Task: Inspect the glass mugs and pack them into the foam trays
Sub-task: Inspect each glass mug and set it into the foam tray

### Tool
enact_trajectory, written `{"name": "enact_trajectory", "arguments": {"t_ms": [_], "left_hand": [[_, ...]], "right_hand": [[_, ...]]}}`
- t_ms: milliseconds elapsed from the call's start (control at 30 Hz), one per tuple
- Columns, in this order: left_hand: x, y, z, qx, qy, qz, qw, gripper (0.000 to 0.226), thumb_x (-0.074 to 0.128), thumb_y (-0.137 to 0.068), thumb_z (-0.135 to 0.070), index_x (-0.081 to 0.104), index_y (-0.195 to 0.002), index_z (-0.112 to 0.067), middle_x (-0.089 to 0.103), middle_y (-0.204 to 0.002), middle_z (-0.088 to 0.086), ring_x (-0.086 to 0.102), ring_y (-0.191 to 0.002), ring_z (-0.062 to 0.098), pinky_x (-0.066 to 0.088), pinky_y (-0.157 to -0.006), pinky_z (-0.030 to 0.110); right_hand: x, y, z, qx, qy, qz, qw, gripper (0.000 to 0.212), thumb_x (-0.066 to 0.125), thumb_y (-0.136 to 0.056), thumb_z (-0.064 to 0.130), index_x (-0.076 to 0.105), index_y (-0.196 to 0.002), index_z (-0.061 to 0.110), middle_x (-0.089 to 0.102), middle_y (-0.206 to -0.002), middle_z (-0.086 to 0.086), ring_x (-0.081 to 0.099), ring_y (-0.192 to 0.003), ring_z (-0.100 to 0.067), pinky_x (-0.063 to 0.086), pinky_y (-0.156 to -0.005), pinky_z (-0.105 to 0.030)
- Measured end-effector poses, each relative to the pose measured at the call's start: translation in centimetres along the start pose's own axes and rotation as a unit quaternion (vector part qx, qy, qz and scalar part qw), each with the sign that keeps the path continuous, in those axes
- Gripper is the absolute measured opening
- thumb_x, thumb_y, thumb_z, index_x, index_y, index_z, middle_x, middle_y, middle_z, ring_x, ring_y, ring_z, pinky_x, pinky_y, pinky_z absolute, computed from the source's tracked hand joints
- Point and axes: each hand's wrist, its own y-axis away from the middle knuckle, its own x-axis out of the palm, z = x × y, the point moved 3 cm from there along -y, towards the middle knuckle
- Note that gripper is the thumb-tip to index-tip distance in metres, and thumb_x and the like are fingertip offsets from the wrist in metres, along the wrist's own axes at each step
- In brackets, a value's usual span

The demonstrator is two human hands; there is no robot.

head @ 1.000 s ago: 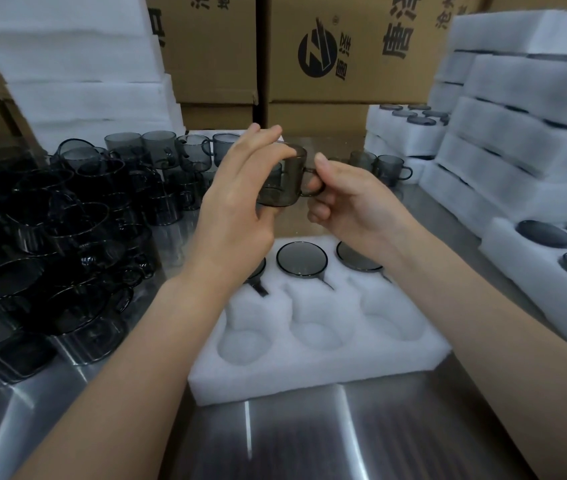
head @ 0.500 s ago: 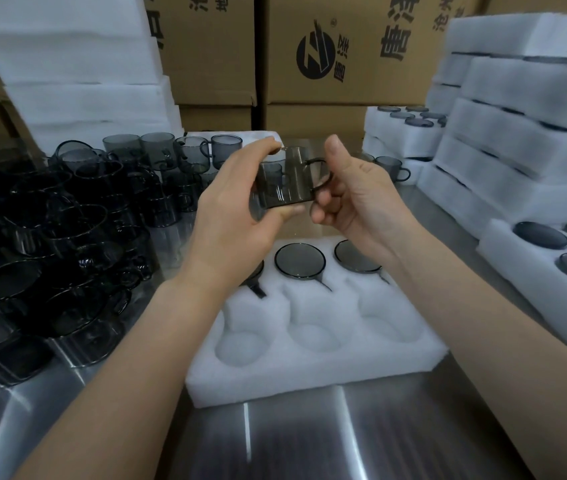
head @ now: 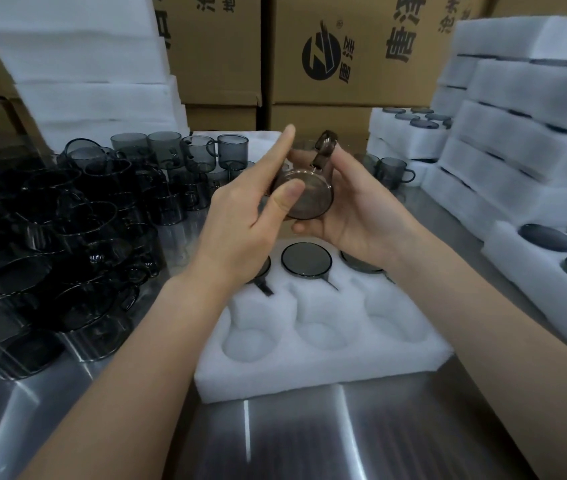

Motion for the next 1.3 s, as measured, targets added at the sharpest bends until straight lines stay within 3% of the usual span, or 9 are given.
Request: {"name": "enact_trajectory", "arguments": {"t_ms": [67,200,433,633,800,967,1067,1167,1300], "left_hand": [[0.0,0.1,0.1,-0.011,0.008,0.0,1.0,0.049,0.041,-0.1,-0.035,0.036,-0.147,-0.022,0.047,-0.115,-0.039,0.05,-0.106,-0.02,0.041,-0.094,0.009],[-0.1,0.0,0.5,-0.058,0.063,-0.009,0.996,0.045,0.034,-0.102,-0.03,0.043,-0.144,-0.018,0.058,-0.131,-0.009,0.054,-0.12,-0.002,0.039,-0.1,0.012],[-0.1,-0.4,0.8,-0.107,0.186,-0.016,0.977,0.041,0.028,-0.104,-0.026,0.051,-0.136,-0.015,0.062,-0.131,0.001,0.055,-0.126,0.009,0.04,-0.111,0.034],[-1.6,-0.8,3.0,-0.206,0.216,-0.098,0.949,0.039,0.035,-0.105,-0.028,0.071,-0.113,-0.015,0.075,-0.098,0.001,0.072,-0.082,0.013,0.054,-0.073,0.02],[-2.1,0.1,5.9,-0.294,0.102,-0.094,0.946,0.025,0.054,-0.096,-0.018,0.074,-0.082,-0.02,0.07,-0.064,-0.012,0.063,-0.059,0.002,0.046,-0.059,0.016],[-1.2,1.2,7.0,-0.374,0.085,0.011,0.924,0.02,0.057,-0.093,-0.015,0.073,-0.083,-0.019,0.066,-0.059,-0.007,0.06,-0.062,0.005,0.047,-0.071,0.027],[-1.1,1.2,6.9,-0.382,0.075,0.028,0.921,0.021,0.055,-0.093,-0.014,0.075,-0.084,-0.016,0.061,-0.054,-0.009,0.057,-0.063,0.009,0.046,-0.07,0.028],[-1.3,1.3,7.1,-0.383,0.061,0.025,0.922,0.024,0.055,-0.091,-0.013,0.073,-0.078,-0.02,0.057,-0.046,-0.013,0.052,-0.057,0.007,0.042,-0.065,0.026],[-1.3,1.3,7.4,-0.378,0.056,0.02,0.924,0.028,0.055,-0.091,-0.012,0.072,-0.073,-0.024,0.058,-0.05,-0.01,0.053,-0.059,0.009,0.041,-0.066,0.027]], "right_hand": [[-0.1,0.1,0.2,0.008,-0.021,0.009,1.0,0.043,0.044,-0.099,0.045,0.06,-0.122,0.013,0.07,-0.106,-0.01,0.071,-0.089,-0.024,0.057,-0.066,-0.031],[0.1,0.2,0.2,0.026,-0.061,0.02,0.998,0.039,0.048,-0.1,0.037,0.057,-0.126,0.01,0.069,-0.109,-0.014,0.069,-0.097,-0.03,0.059,-0.07,-0.037],[0.8,0.5,0.5,0.03,-0.032,0.015,0.999,0.038,0.05,-0.097,0.038,0.059,-0.126,0.014,0.066,-0.119,-0.018,0.069,-0.1,-0.034,0.06,-0.07,-0.035],[2.3,2.4,2.0,-0.044,0.114,-0.06,0.991,0.026,0.05,-0.098,0.04,0.064,-0.113,0.025,0.071,-0.106,-0.009,0.071,-0.092,-0.027,0.059,-0.067,-0.034],[6.4,4.9,1.0,-0.046,0.378,-0.128,0.916,0.026,0.063,-0.081,0.053,0.058,-0.087,0.028,0.069,-0.075,0.007,0.061,-0.048,-0.016,0.042,-0.038,-0.025],[9.9,5.6,-1.9,-0.027,0.605,-0.116,0.787,0.034,0.044,-0.082,0.068,0.047,-0.077,0.035,0.055,-0.078,0.009,0.053,-0.072,-0.006,0.033,-0.056,-0.021],[10.0,5.6,-1.7,0.055,0.641,-0.07,0.763,0.03,0.056,-0.08,0.062,0.044,-0.088,0.036,0.044,-0.095,0.013,0.053,-0.079,-0.005,0.04,-0.061,-0.022],[9.9,5.8,-0.5,0.149,0.636,-0.004,0.758,0.026,0.06,-0.08,0.048,0.047,-0.099,0.035,0.04,-0.1,0.016,0.064,-0.065,-0.006,0.051,-0.052,-0.021],[10.7,5.2,-0.5,0.096,0.719,0.019,0.688,0.028,0.067,-0.079,0.045,0.054,-0.092,0.023,0.047,-0.087,0.006,0.055,-0.073,-0.01,0.04,-0.053,-0.027]]}}
